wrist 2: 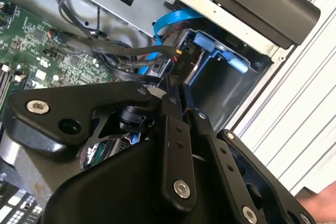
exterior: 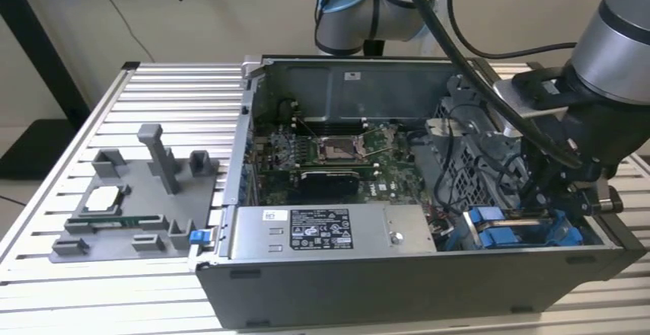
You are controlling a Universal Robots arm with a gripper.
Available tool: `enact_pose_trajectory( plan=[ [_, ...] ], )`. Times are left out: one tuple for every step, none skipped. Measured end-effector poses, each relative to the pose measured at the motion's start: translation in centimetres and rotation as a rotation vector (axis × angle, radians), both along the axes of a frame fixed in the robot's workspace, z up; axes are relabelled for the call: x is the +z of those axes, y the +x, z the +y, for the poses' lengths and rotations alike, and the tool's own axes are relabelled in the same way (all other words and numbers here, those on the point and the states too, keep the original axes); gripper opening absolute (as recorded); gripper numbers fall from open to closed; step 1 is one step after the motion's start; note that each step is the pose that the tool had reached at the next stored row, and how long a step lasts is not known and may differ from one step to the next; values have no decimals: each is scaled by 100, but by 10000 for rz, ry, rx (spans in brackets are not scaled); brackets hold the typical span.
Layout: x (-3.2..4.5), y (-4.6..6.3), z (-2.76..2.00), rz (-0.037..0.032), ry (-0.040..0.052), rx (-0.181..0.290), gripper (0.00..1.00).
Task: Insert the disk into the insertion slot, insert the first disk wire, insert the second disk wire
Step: 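Insert the second disk wire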
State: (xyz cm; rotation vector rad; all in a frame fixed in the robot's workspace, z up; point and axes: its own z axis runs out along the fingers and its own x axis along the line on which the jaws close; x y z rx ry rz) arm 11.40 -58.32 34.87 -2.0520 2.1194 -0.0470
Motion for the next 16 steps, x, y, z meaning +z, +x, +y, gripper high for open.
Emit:
enact_pose_trajectory(
  plan=[
    [-4, 0, 2, 0, -2, -2, 0],
    [-8, 0, 4, 0, -2, -4, 0],
    [-14, 0, 5, 0, -3, -9, 0],
    [-19, 0, 7, 0, -2, -18, 0],
    [-23, 0, 8, 0, -2, -30, 0],
    [-28, 0, 10, 0, -2, -40, 0],
    [-34, 0, 11, 0, -3, -49, 0],
    [-40, 0, 13, 0, -4, -54, 0],
    [-46, 0, 14, 0, -4, -58, 0],
    [-51, 0, 15, 0, -5, -62, 0],
    [-58, 0, 16, 1, -5, -67, 0],
    [-64, 0, 17, 0, -5, -73, 0],
    [-70, 0, 17, 0, -4, -78, 0],
    [-74, 0, 17, 0, -7, -84, 0],
    [-78, 0, 18, 0, -10, -90, 0],
    [-82, 0, 18, 1, -11, -96, 0]
  ],
)
